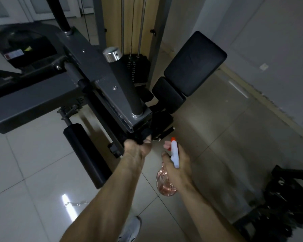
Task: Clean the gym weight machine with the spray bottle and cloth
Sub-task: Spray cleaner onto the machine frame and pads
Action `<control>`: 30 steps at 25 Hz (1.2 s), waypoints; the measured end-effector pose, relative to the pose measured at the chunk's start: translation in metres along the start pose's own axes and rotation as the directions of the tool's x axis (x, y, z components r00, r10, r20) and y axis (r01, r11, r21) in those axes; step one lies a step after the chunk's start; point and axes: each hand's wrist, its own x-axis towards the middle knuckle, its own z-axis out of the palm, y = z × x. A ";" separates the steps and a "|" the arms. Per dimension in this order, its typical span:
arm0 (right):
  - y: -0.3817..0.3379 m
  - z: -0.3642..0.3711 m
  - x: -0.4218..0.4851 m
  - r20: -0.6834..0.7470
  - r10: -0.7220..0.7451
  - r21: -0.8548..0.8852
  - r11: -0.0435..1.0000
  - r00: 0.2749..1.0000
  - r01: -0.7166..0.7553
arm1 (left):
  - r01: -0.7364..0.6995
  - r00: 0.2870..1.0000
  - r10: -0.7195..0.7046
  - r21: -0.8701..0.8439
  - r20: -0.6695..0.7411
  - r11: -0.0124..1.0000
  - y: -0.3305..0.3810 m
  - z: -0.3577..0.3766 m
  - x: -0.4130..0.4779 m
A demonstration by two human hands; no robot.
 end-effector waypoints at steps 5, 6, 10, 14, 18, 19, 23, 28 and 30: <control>-0.013 0.014 0.005 0.093 -0.016 0.012 1.000 0.996 0.015 | -0.051 0.998 0.043 0.206 0.046 0.977 0.032 -0.006 -0.011; -0.018 0.018 0.006 0.109 -0.013 0.024 1.000 0.994 0.011 | -0.097 0.995 0.082 0.275 0.065 0.956 0.040 -0.005 -0.016; -0.046 0.030 0.001 0.168 -0.030 0.096 0.995 0.985 0.014 | -0.208 0.976 0.148 0.480 0.160 0.852 0.069 0.000 -0.048; -0.088 0.052 -0.006 0.206 -0.006 0.198 0.980 0.979 -0.035 | -0.278 0.942 0.116 0.536 0.315 0.797 0.110 0.022 -0.097; -0.142 0.094 -0.023 0.111 -0.060 0.246 0.969 0.992 0.032 | -0.273 0.936 0.051 0.626 0.348 0.731 0.159 0.037 -0.152; -0.156 0.106 -0.027 0.085 -0.081 0.252 0.966 0.993 0.057 | -0.283 0.931 0.057 0.616 0.360 0.736 0.177 0.041 -0.163; -0.213 0.169 -0.051 0.012 -0.150 0.259 0.955 0.989 0.142 | -0.332 0.899 0.053 0.597 0.435 0.730 0.264 0.062 -0.204; -0.278 0.279 -0.074 -0.058 -0.098 0.182 0.977 0.994 0.107 | -0.355 0.888 -0.015 0.706 0.460 0.613 0.381 0.072 -0.242; -0.304 0.316 -0.074 -0.051 -0.104 0.068 0.992 0.993 0.107 | -0.383 0.887 0.028 0.702 0.460 0.601 0.424 0.079 -0.253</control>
